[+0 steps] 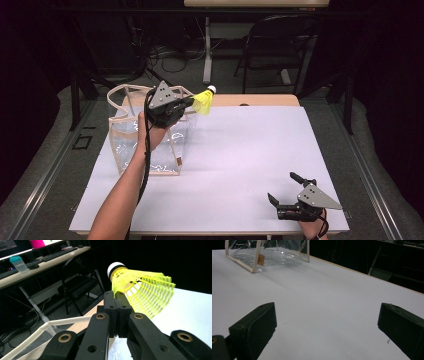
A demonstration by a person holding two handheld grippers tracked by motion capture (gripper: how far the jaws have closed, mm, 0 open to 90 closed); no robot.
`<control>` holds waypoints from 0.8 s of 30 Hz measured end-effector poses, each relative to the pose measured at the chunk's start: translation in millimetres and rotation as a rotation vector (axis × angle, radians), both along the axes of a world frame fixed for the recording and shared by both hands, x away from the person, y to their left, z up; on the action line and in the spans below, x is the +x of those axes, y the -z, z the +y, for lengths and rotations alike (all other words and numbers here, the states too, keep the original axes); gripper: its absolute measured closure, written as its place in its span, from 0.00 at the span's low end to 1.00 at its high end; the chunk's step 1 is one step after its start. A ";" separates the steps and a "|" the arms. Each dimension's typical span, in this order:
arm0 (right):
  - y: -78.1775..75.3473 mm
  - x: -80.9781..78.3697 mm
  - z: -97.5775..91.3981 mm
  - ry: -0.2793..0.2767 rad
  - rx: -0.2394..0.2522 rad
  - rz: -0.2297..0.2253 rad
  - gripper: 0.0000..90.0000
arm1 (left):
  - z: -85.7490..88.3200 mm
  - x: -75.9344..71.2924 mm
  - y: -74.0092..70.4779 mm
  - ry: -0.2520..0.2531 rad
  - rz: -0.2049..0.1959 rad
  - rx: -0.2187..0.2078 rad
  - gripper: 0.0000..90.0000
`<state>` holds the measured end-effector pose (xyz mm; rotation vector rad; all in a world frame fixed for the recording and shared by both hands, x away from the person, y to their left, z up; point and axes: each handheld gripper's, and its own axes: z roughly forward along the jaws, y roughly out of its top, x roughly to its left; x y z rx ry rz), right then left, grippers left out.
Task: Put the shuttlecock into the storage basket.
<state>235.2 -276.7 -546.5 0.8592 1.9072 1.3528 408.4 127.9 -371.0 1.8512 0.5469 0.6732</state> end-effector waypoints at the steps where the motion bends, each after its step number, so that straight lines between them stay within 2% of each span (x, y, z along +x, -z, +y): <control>1: 0.0 -0.2 0.2 0.000 0.001 0.001 0.02 | 0.7 0.1 -0.5 -0.001 -0.001 0.000 1.00; 24: -0.1 -0.1 0.0 0.000 0.000 0.000 0.02 | 16.4 3.1 -6.5 -0.047 -0.017 -0.015 1.00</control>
